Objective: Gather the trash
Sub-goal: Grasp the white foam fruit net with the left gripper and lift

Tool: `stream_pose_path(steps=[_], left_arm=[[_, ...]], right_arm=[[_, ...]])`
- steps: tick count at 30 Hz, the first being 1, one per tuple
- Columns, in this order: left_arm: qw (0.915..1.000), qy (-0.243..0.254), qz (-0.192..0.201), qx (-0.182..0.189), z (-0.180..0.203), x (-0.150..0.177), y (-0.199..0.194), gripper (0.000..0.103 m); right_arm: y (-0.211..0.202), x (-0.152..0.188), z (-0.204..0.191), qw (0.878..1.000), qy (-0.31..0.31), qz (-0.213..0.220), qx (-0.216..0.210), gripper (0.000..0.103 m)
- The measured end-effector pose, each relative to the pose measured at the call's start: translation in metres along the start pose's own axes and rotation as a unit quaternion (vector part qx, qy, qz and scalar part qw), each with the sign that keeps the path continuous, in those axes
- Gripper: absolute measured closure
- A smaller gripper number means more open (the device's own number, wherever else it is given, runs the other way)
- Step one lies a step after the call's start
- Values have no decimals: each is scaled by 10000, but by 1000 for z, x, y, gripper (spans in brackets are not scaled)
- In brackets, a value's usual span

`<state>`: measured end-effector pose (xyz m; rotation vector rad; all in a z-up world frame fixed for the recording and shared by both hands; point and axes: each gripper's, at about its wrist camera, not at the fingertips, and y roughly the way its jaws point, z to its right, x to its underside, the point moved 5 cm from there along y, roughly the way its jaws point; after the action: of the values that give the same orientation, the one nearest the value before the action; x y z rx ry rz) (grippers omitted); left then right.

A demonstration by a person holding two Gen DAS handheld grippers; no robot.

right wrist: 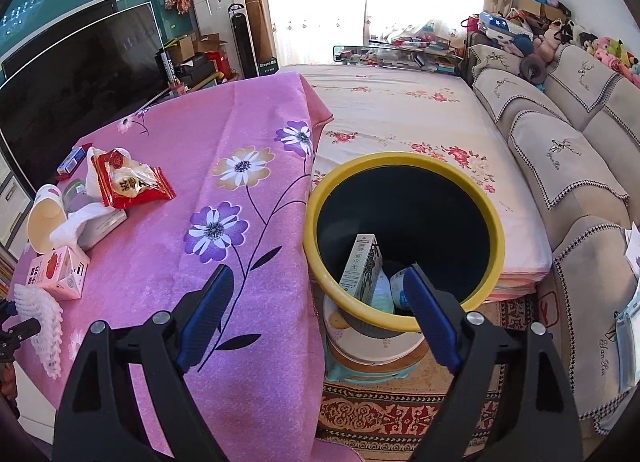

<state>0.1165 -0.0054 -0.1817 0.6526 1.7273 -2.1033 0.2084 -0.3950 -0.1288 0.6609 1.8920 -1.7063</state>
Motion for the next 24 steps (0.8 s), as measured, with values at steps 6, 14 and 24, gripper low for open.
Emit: stream_pose_path(steps=[6, 14, 24], left_arm=[[9997, -8, -50, -251, 1, 4, -6, 66], [9980, 415, 347, -335, 26, 1, -47, 86], [9871, 1098, 1154, -133, 87, -40, -92, 87]], right_arm=[[0, -2, -5, 10000, -50, -2, -21, 21], [-7, 2, -4, 10000, -42, 68, -46, 21], [-41, 15, 15, 9990, 126, 386, 200, 21]])
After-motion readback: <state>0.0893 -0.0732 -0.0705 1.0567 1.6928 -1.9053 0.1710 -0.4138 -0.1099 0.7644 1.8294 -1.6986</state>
